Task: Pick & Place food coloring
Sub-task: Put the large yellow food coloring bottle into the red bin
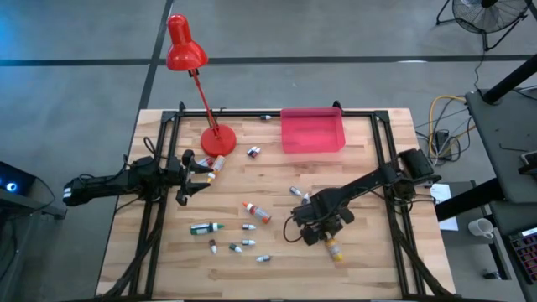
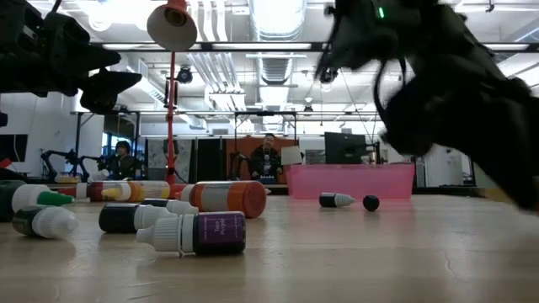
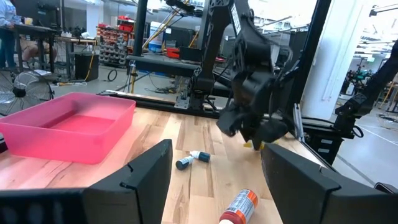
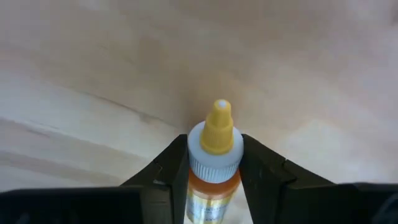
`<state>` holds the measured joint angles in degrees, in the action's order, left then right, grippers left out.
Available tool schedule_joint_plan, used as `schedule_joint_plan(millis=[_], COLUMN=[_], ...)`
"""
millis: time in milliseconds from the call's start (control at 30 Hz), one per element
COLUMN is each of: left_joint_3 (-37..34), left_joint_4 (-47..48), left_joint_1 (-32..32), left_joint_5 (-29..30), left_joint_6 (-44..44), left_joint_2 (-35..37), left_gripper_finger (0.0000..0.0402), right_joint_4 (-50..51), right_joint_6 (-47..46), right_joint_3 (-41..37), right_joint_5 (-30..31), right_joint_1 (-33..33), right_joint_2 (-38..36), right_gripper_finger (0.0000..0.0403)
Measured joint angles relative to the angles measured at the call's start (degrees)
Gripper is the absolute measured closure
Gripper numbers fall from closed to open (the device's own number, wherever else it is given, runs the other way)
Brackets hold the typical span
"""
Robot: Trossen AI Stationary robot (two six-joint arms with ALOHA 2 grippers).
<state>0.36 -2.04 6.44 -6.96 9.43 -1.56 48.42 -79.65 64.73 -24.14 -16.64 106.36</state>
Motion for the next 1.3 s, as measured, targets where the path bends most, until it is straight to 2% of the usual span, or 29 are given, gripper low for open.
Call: schedule_joint_plan(millis=[133,333,567,667,900,1100,1300], left_joint_3=[0.0,0.0,0.0,0.0,0.0,0.0,0.0], left_joint_4=[0.0,0.0,0.0,0.0,0.0,0.0,0.0], left_joint_1=[0.0,0.0,0.0,0.0,0.0,0.0,0.0], left_joint_5=[0.0,0.0,0.0,0.0,0.0,0.0,0.0], left_joint_6=[0.0,0.0,0.0,0.0,0.0,0.0,0.0], left_joint_2=[0.0,0.0,0.0,0.0,0.0,0.0,0.0], left_gripper_finger=[0.0182,0.0182,0.0182,0.0182,0.0182,0.0182,0.0182], right_joint_4=[0.7,0.6,0.3,-0.2,-1.3,-1.8,-9.3], right_joint_6=[2.5,9.2,10.6,17.5,28.3,26.4,23.6], right_joint_3=[2.8,5.2,5.2,5.2,5.1,3.3,-6.0], right_joint_5=[13.9,39.8,61.2,64.6,65.0,69.7,71.3], right_joint_1=[0.0,0.6,7.8,12.6,25.3,32.0,35.2], right_joint_2=[-4.3,-12.6,-20.0,-21.4,-21.3,-22.6,-25.9], right_gripper_finger=[0.0297,0.0297,0.0297,0.0297,0.0297,0.0297,0.0297])
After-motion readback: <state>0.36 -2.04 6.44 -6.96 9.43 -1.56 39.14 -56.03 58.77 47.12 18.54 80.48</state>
